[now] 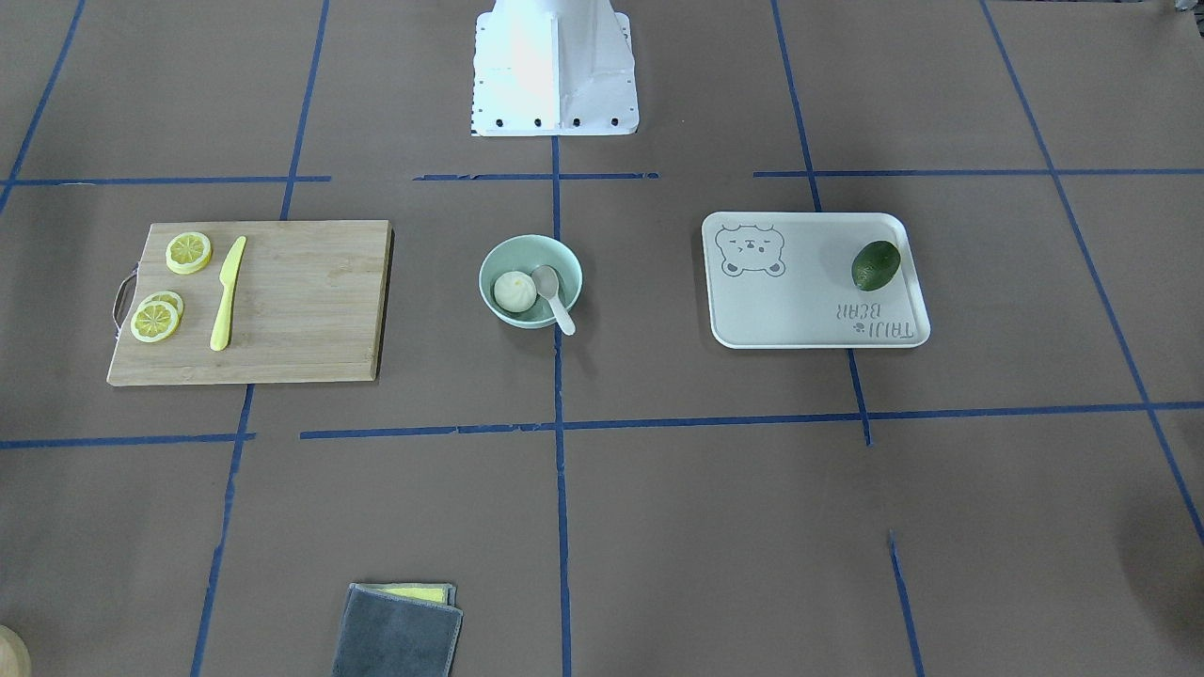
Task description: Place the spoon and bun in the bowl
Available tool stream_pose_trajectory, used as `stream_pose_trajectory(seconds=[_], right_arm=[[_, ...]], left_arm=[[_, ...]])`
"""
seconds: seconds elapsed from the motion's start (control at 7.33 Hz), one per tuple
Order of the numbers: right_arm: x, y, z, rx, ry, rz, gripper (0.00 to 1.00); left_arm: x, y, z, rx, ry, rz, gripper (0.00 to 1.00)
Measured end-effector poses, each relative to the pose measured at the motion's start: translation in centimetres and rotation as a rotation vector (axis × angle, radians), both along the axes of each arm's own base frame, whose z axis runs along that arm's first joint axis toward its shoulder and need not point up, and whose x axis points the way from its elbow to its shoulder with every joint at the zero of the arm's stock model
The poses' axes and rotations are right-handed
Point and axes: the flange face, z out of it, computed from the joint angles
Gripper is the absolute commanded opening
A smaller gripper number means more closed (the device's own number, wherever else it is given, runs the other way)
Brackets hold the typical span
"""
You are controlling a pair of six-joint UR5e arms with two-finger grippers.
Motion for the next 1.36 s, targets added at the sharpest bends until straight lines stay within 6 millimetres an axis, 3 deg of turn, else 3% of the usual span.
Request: stream_pose_trajectory(seconds=[0.82, 1.36], right_arm=[[0.1, 0.7, 1.7, -0.021, -0.028, -0.014, 1.0], [0.1, 1.4, 1.3, -0.011, -0.03, -0.012, 1.0]], left_arm=[[-0.1, 2.3, 2.5, -0.143, -0.003, -0.015, 1.0], [-0.1, 3.8, 3.5, -0.162, -0.001, -0.012, 1.0]])
